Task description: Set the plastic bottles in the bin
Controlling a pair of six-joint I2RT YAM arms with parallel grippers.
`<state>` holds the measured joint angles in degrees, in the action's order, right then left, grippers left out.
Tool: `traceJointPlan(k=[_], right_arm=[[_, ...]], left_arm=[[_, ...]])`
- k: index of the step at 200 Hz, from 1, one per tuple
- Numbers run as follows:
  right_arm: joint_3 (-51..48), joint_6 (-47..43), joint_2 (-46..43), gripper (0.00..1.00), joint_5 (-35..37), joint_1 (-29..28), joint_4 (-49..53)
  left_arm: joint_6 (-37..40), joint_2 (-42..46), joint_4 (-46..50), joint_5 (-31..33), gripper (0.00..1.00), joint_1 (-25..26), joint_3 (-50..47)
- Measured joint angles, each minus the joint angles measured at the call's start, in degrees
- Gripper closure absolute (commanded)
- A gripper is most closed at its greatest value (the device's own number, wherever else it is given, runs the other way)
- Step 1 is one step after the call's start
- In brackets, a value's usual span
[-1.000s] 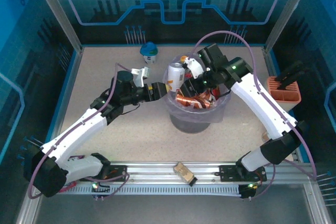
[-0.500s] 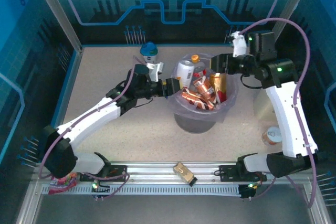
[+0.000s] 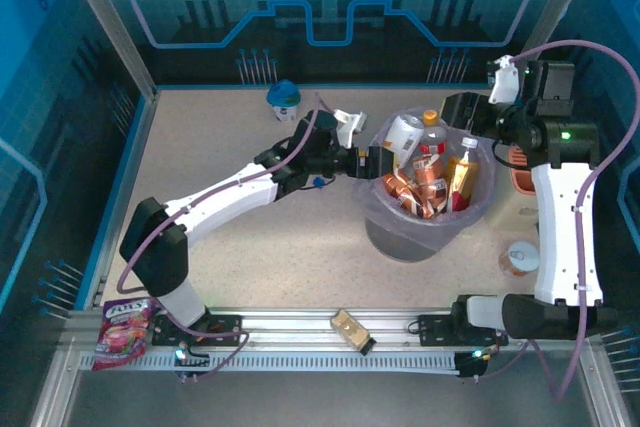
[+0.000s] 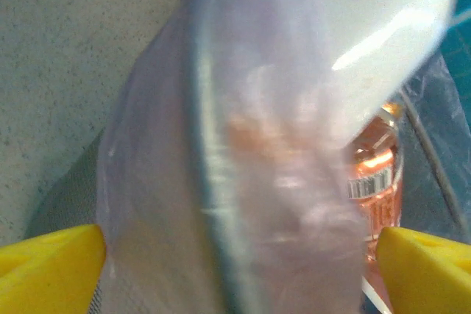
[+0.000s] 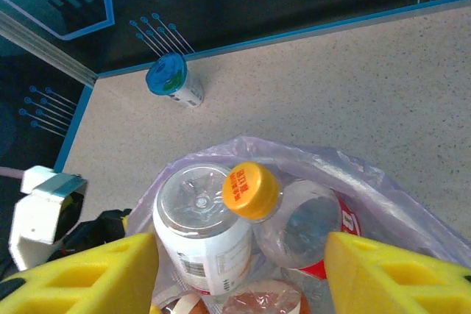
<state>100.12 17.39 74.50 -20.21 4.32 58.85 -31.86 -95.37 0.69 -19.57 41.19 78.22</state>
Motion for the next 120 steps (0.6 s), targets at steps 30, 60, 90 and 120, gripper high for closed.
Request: traceJointPlan(k=[30, 60, 90, 120], right_arm=[[2.29, -0.02, 1.51, 0.33, -0.92, 0.79, 1.11], [4.48, -0.15, 2.99, 0.26, -0.90, 0.85, 2.23], [7.41, -0.20, 4.09, 0.14, 2.29, 1.14, 6.03], [10.91, 0.13, 4.52, 0.12, 4.02, 6.38, 12.48]], left_arm=[[4.00, 4.55, 2.08, 1.36, 0.01, -1.51, 0.17], [6.60, 14.45, 4.81, 4.39, 0.01, -6.34, -1.68], [7.98, 18.62, 7.50, 8.39, 0.07, -12.13, -2.62], [9.79, 8.96, 9.46, 10.88, 0.07, -13.22, -2.67]])
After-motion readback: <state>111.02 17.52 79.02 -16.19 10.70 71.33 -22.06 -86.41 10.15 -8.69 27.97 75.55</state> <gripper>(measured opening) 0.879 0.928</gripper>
